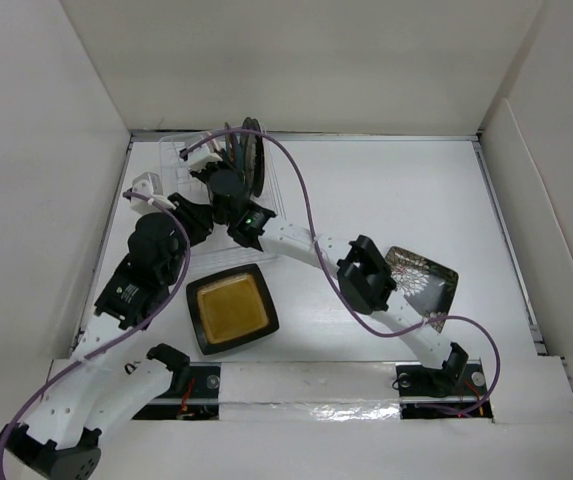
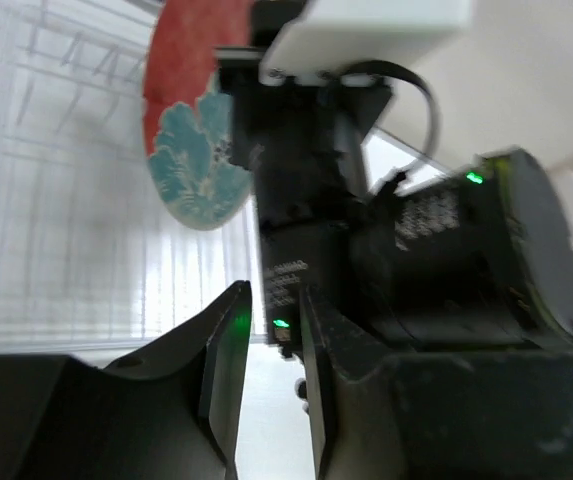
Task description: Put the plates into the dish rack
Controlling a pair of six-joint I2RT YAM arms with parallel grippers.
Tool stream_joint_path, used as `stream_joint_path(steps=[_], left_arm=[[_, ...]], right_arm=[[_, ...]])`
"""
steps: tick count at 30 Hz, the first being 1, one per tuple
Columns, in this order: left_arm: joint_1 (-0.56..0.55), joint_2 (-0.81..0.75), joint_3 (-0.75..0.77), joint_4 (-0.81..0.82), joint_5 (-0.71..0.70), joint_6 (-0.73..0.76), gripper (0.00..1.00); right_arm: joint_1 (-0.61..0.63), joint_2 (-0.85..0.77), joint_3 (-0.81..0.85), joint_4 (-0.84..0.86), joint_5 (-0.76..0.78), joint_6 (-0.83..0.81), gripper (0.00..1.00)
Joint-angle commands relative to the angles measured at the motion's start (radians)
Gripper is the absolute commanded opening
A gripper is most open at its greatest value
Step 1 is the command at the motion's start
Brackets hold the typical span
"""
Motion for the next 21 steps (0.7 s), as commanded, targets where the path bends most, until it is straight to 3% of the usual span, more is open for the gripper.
stream_joint_path(steps=[1, 7, 12, 16, 19, 21], left_arm=[[0.079, 0.049, 0.005, -0.020, -0.011, -0.059, 0.25], [0.272, 0.095, -0.052, 0.104, 0.078, -0.136, 0.26], [0.485, 0.287, -0.032, 0.101, 0.288, -0.134, 0.26], [0.613, 0.371, -0.051, 0.093, 0.293, -0.105, 0.25], [0.636, 0.351, -0.060, 0.098, 0.246, -0.087, 0.30], [0.636, 0.370, -0.045, 0.075, 0.238, -0.068, 0.43]], right_arm=[[-0.012, -0.112, 0.041, 0.087, -0.019, 0.030, 0.00], [-0.055, 0.001, 0.252, -0.014, 0.010, 0.140, 0.00], [-0.073, -0.005, 0.257, -0.039, 0.006, 0.260, 0.00], [-0.073, -0.029, 0.145, -0.004, -0.013, 0.305, 0.00], [-0.073, -0.014, 0.151, -0.030, -0.043, 0.334, 0.00], [-0.073, -0.012, 0.156, -0.042, -0.059, 0.361, 0.00]])
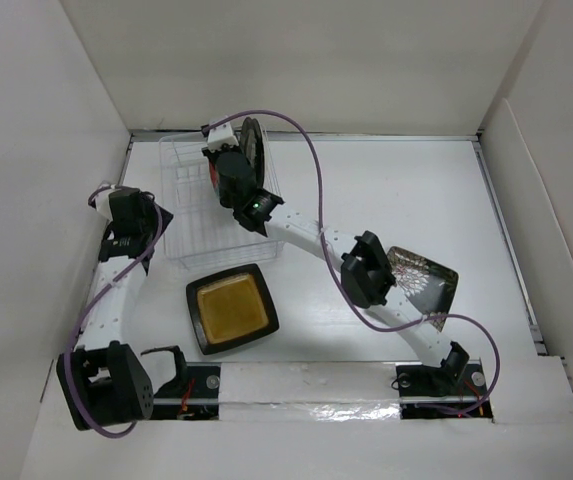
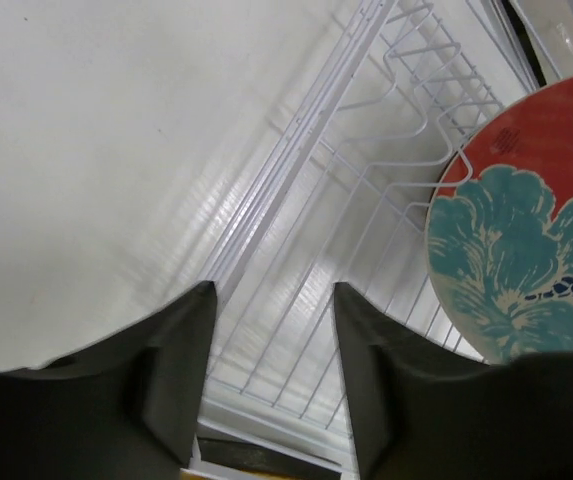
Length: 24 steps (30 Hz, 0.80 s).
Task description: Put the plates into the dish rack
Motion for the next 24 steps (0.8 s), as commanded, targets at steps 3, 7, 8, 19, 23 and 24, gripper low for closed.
stream_joint_path(steps=[3, 7, 8, 19, 23, 24], left_arm=[[0.014, 0.046, 0.071, -0.040, -0.047, 0.103, 0.54], [0.014, 0.089, 0.053, 0.010, -0.004, 0.114, 0.53], [0.014, 0.100, 0.048, 0.020, 0.034, 0.119, 0.51], [-0.037, 0.132, -0.025, 0.074, 0.140, 0.093, 0.00], [-0.106, 0.103, -0.073, 0.101, 0.171, 0.065, 0.00], [-0.118, 0.095, -0.077, 0.101, 0.168, 0.062, 0.00]], right_arm=[[-0.009, -0.066, -0.021, 0.122, -0.034, 0.102, 0.00], [-0.009, -0.088, -0.076, 0.147, -0.046, 0.119, 0.04], [0.000, -0.091, -0.087, 0.162, -0.044, 0.116, 0.07], [0.021, -0.211, -0.257, 0.226, -0.058, 0.156, 0.18], [0.021, -0.172, -0.182, 0.220, -0.023, 0.121, 0.09], [0.021, -0.162, -0.165, 0.217, -0.015, 0.110, 0.08]])
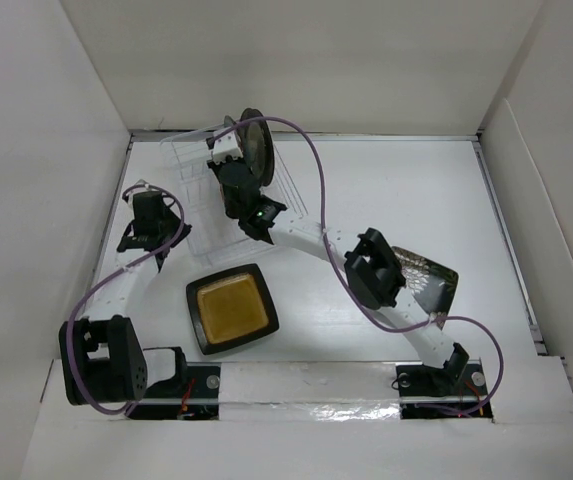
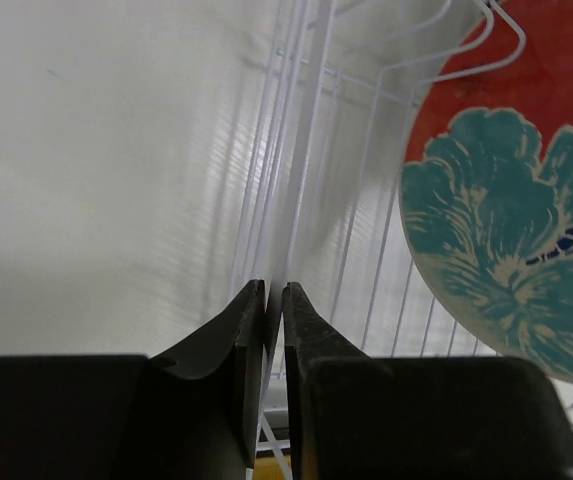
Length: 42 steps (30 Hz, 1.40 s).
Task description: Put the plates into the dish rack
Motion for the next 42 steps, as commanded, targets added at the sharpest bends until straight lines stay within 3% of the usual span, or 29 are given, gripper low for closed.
stream_joint_path(steps=[1, 10, 16, 22, 26, 30, 33, 37, 41, 42], left_arm=[[-0.051, -0.044, -0.044, 0.004, 0.060, -0.062, 0.00], [-0.051, -0.112, -0.102, 0.007, 0.123, -0.062, 0.00], [-0.042, -0.127, -0.099, 0.004, 0.160, -0.047, 0.00], [-0.020, -0.156, -0.085, -0.011, 0.151, -0.032, 0.04], [-0.020, -0.176, -0.068, -0.008, 0.149, -0.027, 0.11], [-0.020, -0.181, -0.050, -0.017, 0.149, -0.019, 0.17], [-0.011, -0.190, -0.039, -0.007, 0.145, -0.024, 0.18], [-0.011, -0.230, -0.007, 0.024, 0.131, -0.044, 0.33], [-0.011, -0.248, 0.036, 0.013, 0.117, -0.049, 0.52], [-0.011, -0.251, 0.041, 0.012, 0.111, -0.049, 0.58]], right_arm=[[0.005, -0.024, 0.111, 0.159, 0.011, 0.025, 0.08], [-0.029, 0.067, 0.217, 0.209, 0.010, -0.029, 0.13], [-0.093, 0.087, 0.220, 0.262, -0.110, -0.023, 0.18], [-0.115, 0.134, 0.344, 0.159, -0.251, 0.031, 0.42], [-0.115, 0.108, 0.303, 0.157, -0.257, 0.069, 0.63], [-0.115, 0.055, 0.270, 0.118, -0.259, 0.091, 0.77], [-0.115, -0.045, 0.197, 0.096, -0.257, 0.120, 0.84], [-0.115, -0.242, 0.039, 0.047, -0.317, 0.189, 0.89], [-0.125, -0.509, -0.278, 0.070, -0.366, 0.296, 0.90], [-0.136, -0.568, -0.446, 0.081, -0.360, 0.351, 0.89]])
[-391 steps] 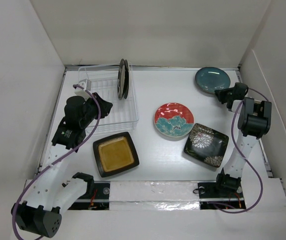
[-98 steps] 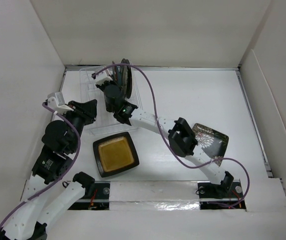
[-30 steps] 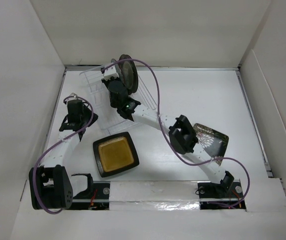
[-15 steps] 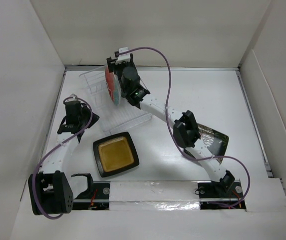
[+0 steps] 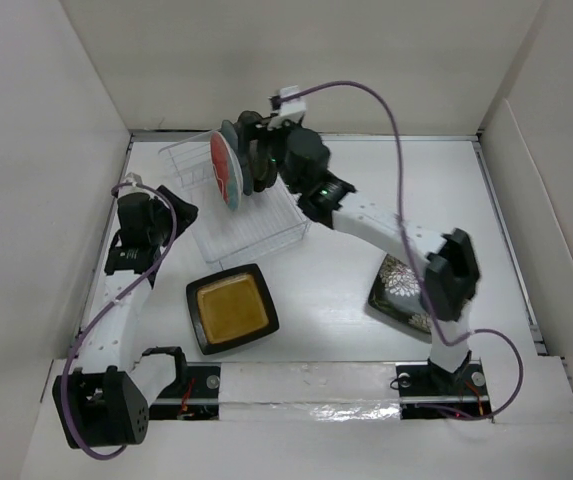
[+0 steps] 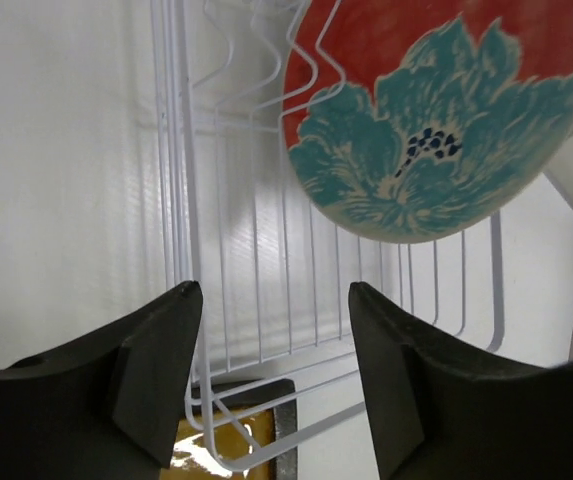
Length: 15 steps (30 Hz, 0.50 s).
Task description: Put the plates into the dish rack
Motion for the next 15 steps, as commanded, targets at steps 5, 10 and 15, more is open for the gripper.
stream_joint_path(steps=[5, 10, 15], left_arm=[[0.013, -0.097, 0.072, 0.053, -0.028, -0.005, 0.59], [-0.001, -0.142, 0.133, 0.027, -0.011, 0.042, 0.36], [-0.065, -0.142, 0.139, 0.048, 0.084, 0.058, 0.06]], right_arm=[[-0.112, -0.666, -0.739, 0.073, 0.013, 0.461, 0.12], [-0.458, -1.019, -1.187, -0.223, 0.077, 0.727, 0.00], [-0.784, -1.320, -1.493, -0.438, -0.082, 0.841, 0.48]])
